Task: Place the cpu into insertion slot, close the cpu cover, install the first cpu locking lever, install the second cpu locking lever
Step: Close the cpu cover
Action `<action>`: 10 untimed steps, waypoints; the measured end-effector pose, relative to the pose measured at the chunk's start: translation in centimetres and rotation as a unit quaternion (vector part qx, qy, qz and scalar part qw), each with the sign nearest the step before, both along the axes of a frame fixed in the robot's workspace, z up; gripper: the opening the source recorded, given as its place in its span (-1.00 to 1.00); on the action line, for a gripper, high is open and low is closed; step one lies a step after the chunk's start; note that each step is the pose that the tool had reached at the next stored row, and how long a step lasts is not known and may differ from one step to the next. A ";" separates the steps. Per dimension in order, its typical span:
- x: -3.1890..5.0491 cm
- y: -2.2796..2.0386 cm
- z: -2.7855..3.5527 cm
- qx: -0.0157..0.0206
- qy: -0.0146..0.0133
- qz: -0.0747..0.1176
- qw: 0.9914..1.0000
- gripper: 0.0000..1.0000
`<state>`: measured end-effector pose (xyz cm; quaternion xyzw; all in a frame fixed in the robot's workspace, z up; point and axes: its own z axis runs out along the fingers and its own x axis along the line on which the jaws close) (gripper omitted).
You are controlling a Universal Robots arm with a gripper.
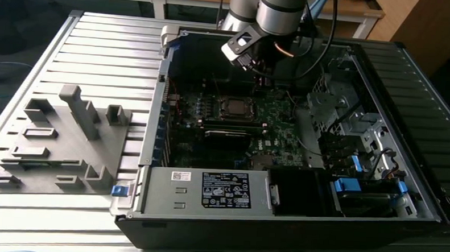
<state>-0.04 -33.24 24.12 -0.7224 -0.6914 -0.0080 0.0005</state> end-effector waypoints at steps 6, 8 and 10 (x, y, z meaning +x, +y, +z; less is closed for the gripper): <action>0.00 0.00 -0.04 0.000 0.011 0.000 1.000 -0.79; 0.00 0.00 -0.04 0.000 0.011 0.000 1.000 -0.79; -0.02 0.00 -0.04 0.000 0.011 0.000 1.000 -0.79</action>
